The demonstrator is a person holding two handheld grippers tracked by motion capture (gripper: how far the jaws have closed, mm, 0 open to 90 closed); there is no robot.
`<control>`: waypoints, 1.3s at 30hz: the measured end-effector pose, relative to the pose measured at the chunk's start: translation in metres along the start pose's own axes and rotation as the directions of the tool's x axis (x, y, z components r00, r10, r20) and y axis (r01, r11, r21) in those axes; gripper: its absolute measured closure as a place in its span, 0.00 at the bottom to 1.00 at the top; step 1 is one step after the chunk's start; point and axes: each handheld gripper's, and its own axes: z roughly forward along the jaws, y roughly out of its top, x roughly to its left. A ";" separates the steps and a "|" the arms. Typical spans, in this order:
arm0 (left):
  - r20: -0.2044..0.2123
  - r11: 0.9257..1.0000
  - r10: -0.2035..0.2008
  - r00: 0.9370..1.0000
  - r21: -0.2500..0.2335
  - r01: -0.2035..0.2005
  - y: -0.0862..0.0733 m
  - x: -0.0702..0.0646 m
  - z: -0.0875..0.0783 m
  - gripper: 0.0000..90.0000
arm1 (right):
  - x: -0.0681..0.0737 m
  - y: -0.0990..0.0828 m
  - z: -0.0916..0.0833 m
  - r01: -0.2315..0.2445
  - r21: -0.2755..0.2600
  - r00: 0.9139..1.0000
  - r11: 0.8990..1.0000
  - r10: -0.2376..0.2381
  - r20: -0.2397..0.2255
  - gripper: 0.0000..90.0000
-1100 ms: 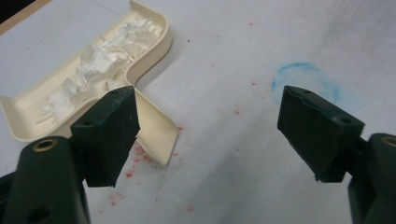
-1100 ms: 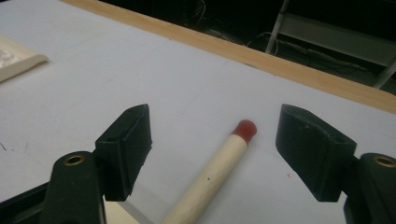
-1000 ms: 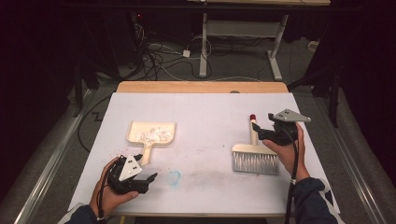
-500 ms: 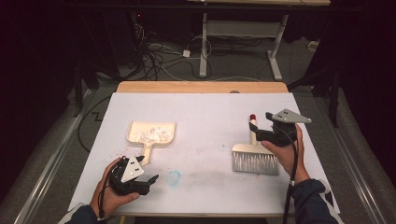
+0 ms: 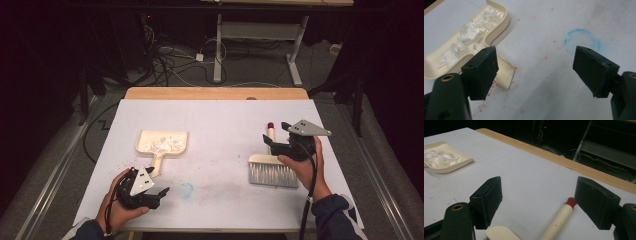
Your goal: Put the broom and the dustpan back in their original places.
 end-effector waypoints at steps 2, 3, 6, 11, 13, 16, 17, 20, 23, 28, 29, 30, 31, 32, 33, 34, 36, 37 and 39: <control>-0.007 1.000 0.001 1.000 -0.004 -0.001 0.000 0.001 -0.002 0.22 | 0.002 0.000 -0.002 0.016 -0.001 1.000 1.000 -0.016 0.005 0.26; -0.003 1.000 -0.007 1.000 -0.001 0.007 0.000 0.000 -0.002 0.22 | 0.004 0.000 -0.003 0.019 0.004 1.000 1.000 -0.019 0.010 0.26; -0.010 1.000 0.004 1.000 -0.002 -0.004 0.003 0.000 -0.003 0.22 | 0.008 0.001 -0.007 0.029 -0.007 1.000 1.000 -0.029 0.003 0.26; -0.014 1.000 0.017 1.000 0.002 -0.017 0.003 -0.003 -0.004 0.23 | 0.015 0.004 -0.015 0.055 -0.021 0.998 0.998 -0.055 -0.008 0.26; -0.018 1.000 0.025 1.000 0.001 -0.025 0.003 -0.003 -0.005 0.23 | 0.018 0.007 -0.018 0.064 -0.029 0.998 0.998 -0.064 -0.007 0.26; -0.015 1.000 0.022 1.000 -0.006 -0.022 0.004 -0.003 -0.005 0.23 | 0.021 0.008 -0.022 0.068 -0.037 0.997 0.997 -0.069 -0.017 0.26; -0.012 1.000 0.023 1.000 -0.007 -0.023 0.004 -0.003 -0.005 0.23 | 0.022 0.008 -0.023 0.072 -0.036 0.997 0.997 -0.073 -0.022 0.26; -0.019 0.999 0.037 0.999 -0.008 -0.037 0.003 -0.002 -0.006 0.23 | 0.026 0.008 -0.028 0.092 -0.039 0.996 0.995 -0.093 -0.012 0.26; -0.026 0.999 0.031 0.999 -0.016 -0.031 0.003 -0.001 -0.008 0.23 | 0.027 0.008 -0.033 0.086 -0.055 0.996 0.995 -0.087 -0.017 0.27; -0.031 0.999 0.033 0.999 -0.016 -0.034 0.005 -0.001 -0.008 0.23 | 0.032 0.006 -0.038 0.105 -0.042 0.994 0.994 -0.106 -0.025 0.26; -0.030 0.999 0.032 0.999 -0.017 -0.033 0.005 -0.001 -0.007 0.23 | 0.033 0.005 -0.040 0.111 -0.039 0.993 0.993 -0.112 -0.022 0.26; -0.030 0.999 0.032 0.999 -0.017 -0.033 0.005 -0.001 -0.007 0.23 | 0.033 0.005 -0.041 0.117 -0.043 0.993 0.992 -0.118 -0.021 0.26; -0.029 0.999 0.033 0.999 -0.017 -0.034 0.005 -0.002 -0.007 0.23 | 0.034 0.005 -0.043 0.120 -0.047 0.992 0.992 -0.121 -0.019 0.26; -0.028 0.999 0.033 0.999 -0.018 -0.033 0.005 -0.002 -0.007 0.23 | 0.034 0.004 -0.045 0.115 -0.052 0.993 0.992 -0.116 -0.019 0.26; -0.027 0.999 0.033 0.999 -0.017 -0.033 0.005 -0.002 -0.007 0.23 | 0.034 0.004 -0.047 0.108 -0.057 0.994 0.993 -0.109 -0.027 0.26; -0.026 0.999 0.034 0.999 -0.017 -0.034 0.005 -0.002 -0.007 0.23 | 0.035 0.003 -0.048 0.110 -0.060 0.993 0.992 -0.112 -0.031 0.26; -0.021 0.999 0.033 0.999 -0.018 -0.034 0.004 -0.002 -0.007 0.23 | 0.036 0.002 -0.050 0.124 -0.055 0.992 0.991 -0.126 -0.020 0.25; -0.022 0.999 0.035 0.999 -0.019 -0.036 0.005 -0.002 -0.007 0.23 | 0.036 0.001 -0.050 0.126 -0.053 0.992 0.991 -0.128 -0.022 0.25; -0.022 0.999 0.037 0.999 -0.024 -0.038 0.005 -0.003 -0.007 0.23 | 0.037 -0.001 -0.052 0.131 -0.050 0.991 0.990 -0.132 -0.023 0.25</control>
